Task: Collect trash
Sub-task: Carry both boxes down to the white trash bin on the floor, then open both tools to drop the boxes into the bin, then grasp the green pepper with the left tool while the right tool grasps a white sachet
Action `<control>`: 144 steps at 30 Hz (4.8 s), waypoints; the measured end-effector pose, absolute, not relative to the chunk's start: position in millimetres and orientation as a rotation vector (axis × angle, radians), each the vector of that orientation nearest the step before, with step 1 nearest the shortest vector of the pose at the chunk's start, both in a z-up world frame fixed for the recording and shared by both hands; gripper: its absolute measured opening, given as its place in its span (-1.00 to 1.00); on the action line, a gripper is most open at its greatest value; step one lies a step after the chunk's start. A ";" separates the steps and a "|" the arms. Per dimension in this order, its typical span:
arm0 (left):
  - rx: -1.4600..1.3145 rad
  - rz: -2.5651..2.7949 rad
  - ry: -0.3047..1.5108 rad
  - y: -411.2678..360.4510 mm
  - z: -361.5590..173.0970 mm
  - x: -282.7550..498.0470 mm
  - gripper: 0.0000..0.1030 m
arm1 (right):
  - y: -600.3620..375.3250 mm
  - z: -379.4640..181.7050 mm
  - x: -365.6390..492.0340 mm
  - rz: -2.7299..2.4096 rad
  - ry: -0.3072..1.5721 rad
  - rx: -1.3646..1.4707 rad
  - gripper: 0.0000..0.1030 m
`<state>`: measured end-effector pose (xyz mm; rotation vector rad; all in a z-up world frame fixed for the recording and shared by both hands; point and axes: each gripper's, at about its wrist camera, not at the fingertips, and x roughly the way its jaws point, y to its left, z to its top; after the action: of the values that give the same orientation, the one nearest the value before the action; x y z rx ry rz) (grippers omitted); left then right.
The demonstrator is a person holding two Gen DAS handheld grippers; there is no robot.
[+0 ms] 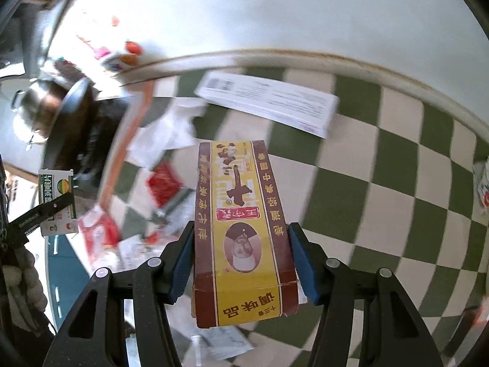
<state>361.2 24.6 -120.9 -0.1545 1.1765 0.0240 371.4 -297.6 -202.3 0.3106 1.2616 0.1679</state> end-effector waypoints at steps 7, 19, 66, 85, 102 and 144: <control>-0.195 0.176 1.107 76.6 -118.5 311.7 -0.65 | -192.1 -173.9 366.2 0.358 1.233 0.195 0.16; -0.392 0.480 1.178 289.7 -172.3 137.2 -0.65 | 85.2 -201.9 282.6 0.710 1.288 -0.023 0.15; -0.598 0.810 1.446 494.5 -615.8 -18.5 1.00 | 392.8 -655.6 119.8 0.707 1.412 -0.592 1.00; -0.537 0.885 1.258 390.6 -311.3 -52.5 1.00 | 292.7 -340.1 93.8 0.873 1.316 -0.400 1.00; -0.204 0.410 1.239 148.4 -239.8 151.7 1.00 | -114.2 -248.7 238.3 0.070 1.381 0.178 1.00; -0.031 -0.003 1.197 -21.5 -216.1 261.6 -0.68 | -224.3 -235.4 261.7 0.244 1.226 0.262 -1.00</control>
<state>261.6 -21.5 -216.1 -0.0311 1.1972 -0.0025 261.7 -224.3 -235.4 0.2620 1.2261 0.2436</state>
